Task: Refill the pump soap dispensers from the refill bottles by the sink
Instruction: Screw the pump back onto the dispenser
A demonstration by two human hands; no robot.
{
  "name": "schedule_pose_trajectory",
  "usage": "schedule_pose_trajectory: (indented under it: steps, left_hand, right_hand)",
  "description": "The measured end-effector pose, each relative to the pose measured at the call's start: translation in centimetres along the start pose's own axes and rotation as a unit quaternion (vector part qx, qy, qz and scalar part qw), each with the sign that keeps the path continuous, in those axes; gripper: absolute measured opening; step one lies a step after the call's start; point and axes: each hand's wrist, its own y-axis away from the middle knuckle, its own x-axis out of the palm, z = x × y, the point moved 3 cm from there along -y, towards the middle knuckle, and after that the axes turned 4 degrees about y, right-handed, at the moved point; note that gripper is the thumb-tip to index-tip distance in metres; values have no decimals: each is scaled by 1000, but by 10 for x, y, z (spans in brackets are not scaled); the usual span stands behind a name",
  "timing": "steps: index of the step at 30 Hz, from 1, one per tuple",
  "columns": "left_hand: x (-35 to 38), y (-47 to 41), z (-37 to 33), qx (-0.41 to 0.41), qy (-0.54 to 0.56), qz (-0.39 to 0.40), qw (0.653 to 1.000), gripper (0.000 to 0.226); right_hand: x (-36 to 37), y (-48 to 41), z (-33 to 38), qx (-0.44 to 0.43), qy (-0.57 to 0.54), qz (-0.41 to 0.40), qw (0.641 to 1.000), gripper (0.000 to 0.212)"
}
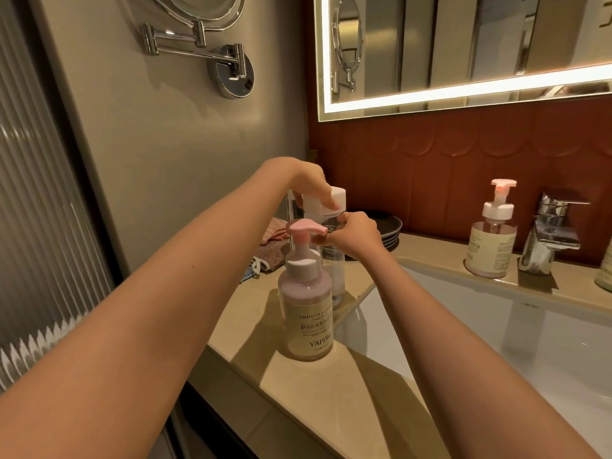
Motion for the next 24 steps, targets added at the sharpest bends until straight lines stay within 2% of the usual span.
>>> schedule_pose_trajectory:
  steps: [2,7,12,14,16,18,19,21,24]
  left_hand:
    - [2,-4,5,15,-10,-12,1000,42]
    - [0,2,12,72,12,28,997,41]
    - [-3,2,11,90,-6,28,995,50]
    - [1,2,17,97,46,35,994,50]
    - [7,7,28,90,128,7,988,65]
    - [20,18,39,66,253,-58,964,81]
    - [30,22,46,61,311,-80,945,82]
    - [53,29,59,58,394,-85,913,74]
    - [77,38,75,15,452,-65,889,56]
  right_hand:
    - [-1,0,0,-5,-1,8,1000,53]
    - [-5,-1,3,-35,-9,38,999,47]
    - [-7,-2,2,-42,-5,42,998,49]
    - [-6,-2,1,-46,3,35,998,54]
    - [-4,-1,2,-51,21,11,998,61]
    - [-1,1,5,-46,18,-10,999,69]
    - [2,2,7,-39,5,-8,999,71]
    - [7,4,10,-27,-28,12,999,69]
    - [13,4,16,-29,-60,46,997,62]
